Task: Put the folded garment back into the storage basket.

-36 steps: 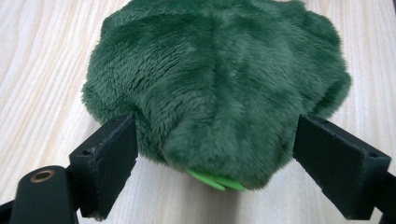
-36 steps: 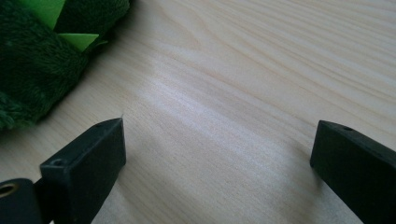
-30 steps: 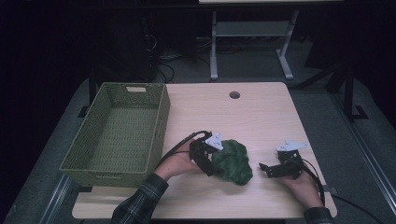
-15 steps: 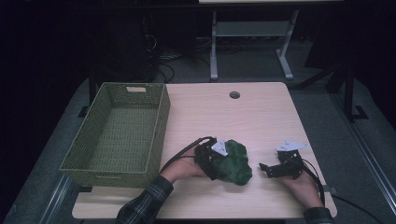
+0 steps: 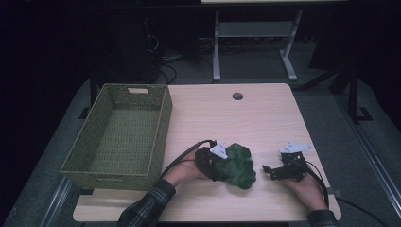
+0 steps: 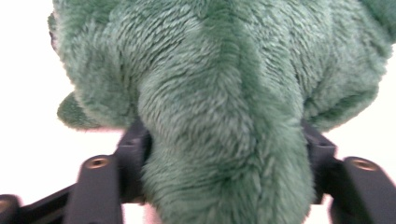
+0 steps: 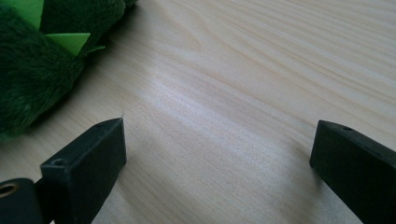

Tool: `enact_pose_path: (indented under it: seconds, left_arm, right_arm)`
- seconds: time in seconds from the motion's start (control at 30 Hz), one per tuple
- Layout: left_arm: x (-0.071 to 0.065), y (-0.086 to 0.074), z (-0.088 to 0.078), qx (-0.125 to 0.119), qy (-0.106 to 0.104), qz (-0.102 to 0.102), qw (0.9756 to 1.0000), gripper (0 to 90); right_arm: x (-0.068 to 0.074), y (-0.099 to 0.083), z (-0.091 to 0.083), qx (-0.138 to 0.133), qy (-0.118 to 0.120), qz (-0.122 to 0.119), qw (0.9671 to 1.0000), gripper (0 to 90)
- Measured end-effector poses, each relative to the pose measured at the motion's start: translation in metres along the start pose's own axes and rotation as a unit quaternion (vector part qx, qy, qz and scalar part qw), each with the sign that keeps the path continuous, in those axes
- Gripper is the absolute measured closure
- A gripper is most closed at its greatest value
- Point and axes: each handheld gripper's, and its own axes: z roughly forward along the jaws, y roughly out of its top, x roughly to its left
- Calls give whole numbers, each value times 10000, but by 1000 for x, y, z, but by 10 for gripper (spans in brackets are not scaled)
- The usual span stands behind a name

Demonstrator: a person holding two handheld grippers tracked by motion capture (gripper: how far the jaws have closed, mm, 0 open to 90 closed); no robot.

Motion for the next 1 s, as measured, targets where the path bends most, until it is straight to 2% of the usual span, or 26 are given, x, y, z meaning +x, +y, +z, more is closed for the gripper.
enact_pose_path:
  seconds: [0.13,0.3,0.47,0.7,1.0]
  left_arm:
    - [-1,1,-2,34,-59,-45,10000,547]
    - [-1,2,-3,84,-201,-157,9996,705]
    - [-2,2,-4,101,-230,-282,9993,731]
    - [-2,7,-9,178,-181,-302,9992,757]
    - [-7,15,-17,153,-109,-383,9991,777]
  right_arm:
    - [0,0,0,0,1,2,10000,33]
    - [0,0,0,-1,2,3,10000,33]
    - [0,0,0,-1,0,5,10000,33]
    - [0,0,0,-1,1,6,10000,33]
    - [0,0,0,2,-2,-1,10000,33]
